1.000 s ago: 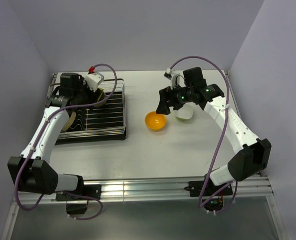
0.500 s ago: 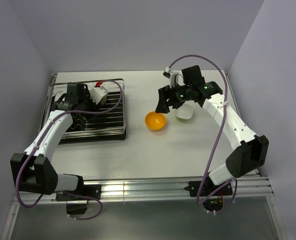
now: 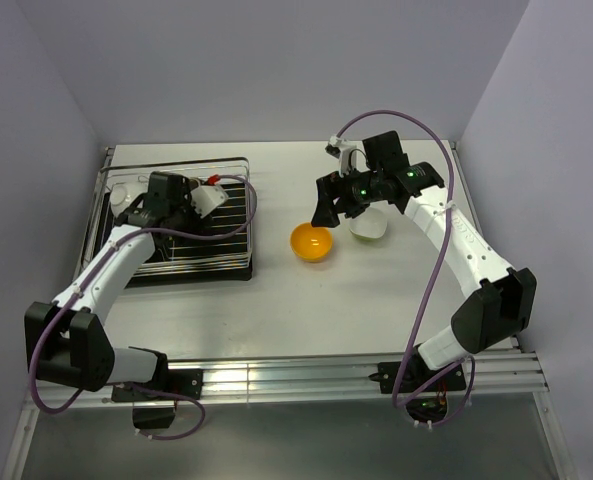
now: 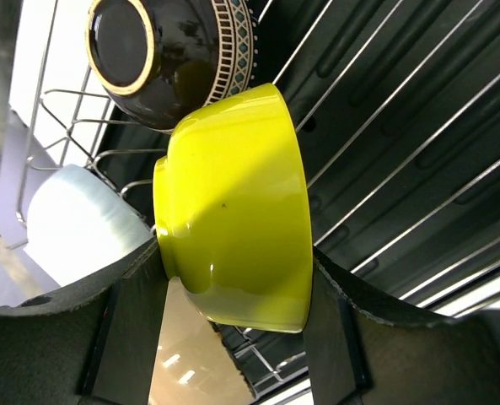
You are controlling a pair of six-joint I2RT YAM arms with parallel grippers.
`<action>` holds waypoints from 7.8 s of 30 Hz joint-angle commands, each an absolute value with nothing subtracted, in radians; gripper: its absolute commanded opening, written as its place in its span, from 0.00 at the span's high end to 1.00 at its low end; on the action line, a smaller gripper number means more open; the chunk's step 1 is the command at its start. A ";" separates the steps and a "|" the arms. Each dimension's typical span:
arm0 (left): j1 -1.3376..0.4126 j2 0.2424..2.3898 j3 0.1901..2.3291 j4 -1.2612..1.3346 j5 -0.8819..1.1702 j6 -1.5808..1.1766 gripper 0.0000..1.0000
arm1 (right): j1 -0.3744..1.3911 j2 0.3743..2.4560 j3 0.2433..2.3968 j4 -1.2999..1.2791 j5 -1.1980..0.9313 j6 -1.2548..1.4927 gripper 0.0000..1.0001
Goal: Load the bowls into the dish rack
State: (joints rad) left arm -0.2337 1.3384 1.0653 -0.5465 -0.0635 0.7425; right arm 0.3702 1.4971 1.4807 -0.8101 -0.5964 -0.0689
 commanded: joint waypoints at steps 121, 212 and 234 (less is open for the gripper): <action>-0.199 1.497 1.445 -0.693 0.604 0.281 0.18 | 0.020 1.825 1.506 -0.801 -0.202 -0.002 0.42; -0.465 1.336 1.227 0.144 0.784 -0.825 0.23 | 0.334 1.488 1.539 -0.442 -0.900 0.233 1.00; -0.443 1.305 1.204 0.037 0.742 -0.713 1.00 | 0.362 1.517 1.568 -0.509 -0.862 0.198 0.44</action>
State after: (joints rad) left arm -0.4572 1.3396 1.1934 0.0319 0.7616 -0.7666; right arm 0.3473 1.5291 1.5204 -0.5098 -0.8562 0.2104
